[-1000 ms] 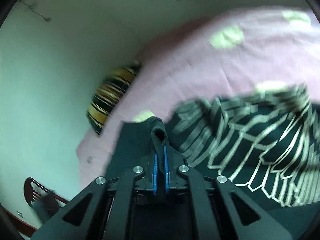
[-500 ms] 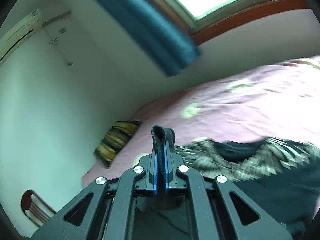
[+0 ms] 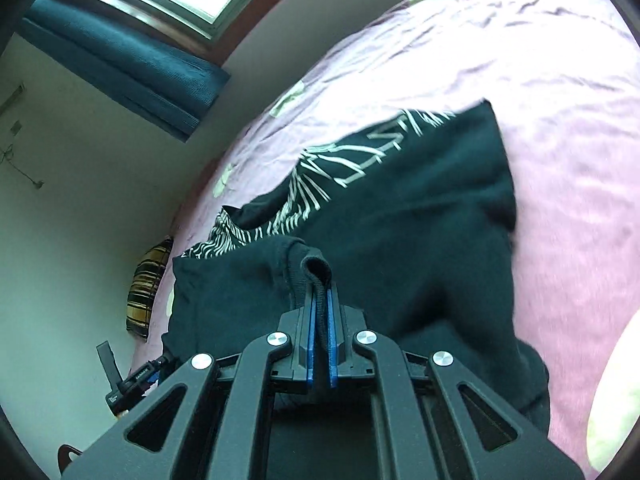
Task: Fold small clothes
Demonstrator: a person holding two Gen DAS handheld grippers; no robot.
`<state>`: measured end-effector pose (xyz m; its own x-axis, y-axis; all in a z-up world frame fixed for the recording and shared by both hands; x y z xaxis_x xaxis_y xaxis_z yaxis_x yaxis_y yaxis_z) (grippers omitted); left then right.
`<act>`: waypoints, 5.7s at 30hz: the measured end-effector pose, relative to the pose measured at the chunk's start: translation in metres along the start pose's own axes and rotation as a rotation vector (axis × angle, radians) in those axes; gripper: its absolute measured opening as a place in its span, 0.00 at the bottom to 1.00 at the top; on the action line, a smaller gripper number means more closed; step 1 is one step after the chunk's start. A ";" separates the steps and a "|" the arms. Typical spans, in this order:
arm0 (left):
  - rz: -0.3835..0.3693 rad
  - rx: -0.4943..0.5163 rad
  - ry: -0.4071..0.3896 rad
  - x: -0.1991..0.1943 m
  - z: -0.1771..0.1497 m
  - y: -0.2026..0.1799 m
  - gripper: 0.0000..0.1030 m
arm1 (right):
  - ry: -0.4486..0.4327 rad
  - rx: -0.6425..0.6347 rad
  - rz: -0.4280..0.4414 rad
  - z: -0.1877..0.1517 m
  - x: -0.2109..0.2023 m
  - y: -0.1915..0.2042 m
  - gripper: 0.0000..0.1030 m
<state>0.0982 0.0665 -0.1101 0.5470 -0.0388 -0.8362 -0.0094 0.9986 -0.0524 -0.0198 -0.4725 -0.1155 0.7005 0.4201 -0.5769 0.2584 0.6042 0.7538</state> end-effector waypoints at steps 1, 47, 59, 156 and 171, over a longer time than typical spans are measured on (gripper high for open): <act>0.003 -0.002 0.001 0.001 0.001 0.001 0.81 | 0.003 0.003 -0.001 -0.002 0.000 -0.002 0.04; -0.168 0.246 0.026 0.044 0.050 -0.003 0.86 | 0.590 -0.443 0.012 -0.031 0.343 0.317 0.44; 0.048 0.215 -0.002 0.054 0.054 0.032 0.67 | 0.606 -0.360 0.105 -0.043 0.384 0.319 0.10; -0.529 0.155 0.184 -0.110 -0.174 0.051 0.26 | 0.262 0.119 0.178 -0.281 -0.148 -0.024 0.08; -0.904 -0.048 0.013 -0.148 -0.077 0.027 0.10 | 0.096 0.096 0.470 -0.199 -0.184 0.032 0.07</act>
<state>-0.0475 0.0966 -0.0297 0.3534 -0.8080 -0.4714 0.3837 0.5848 -0.7147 -0.2727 -0.3954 -0.0482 0.6924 0.6960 -0.1900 -0.0080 0.2707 0.9626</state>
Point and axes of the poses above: each gripper's, at about its wrist camera, not at the fingertips, and x roughly the way its jaws point, y to its left, z to its top, the point moved 5 cm from there along x, roughly the way its jaws point, and after that the axes turned 5 degrees about x, right-handed, at the moved point
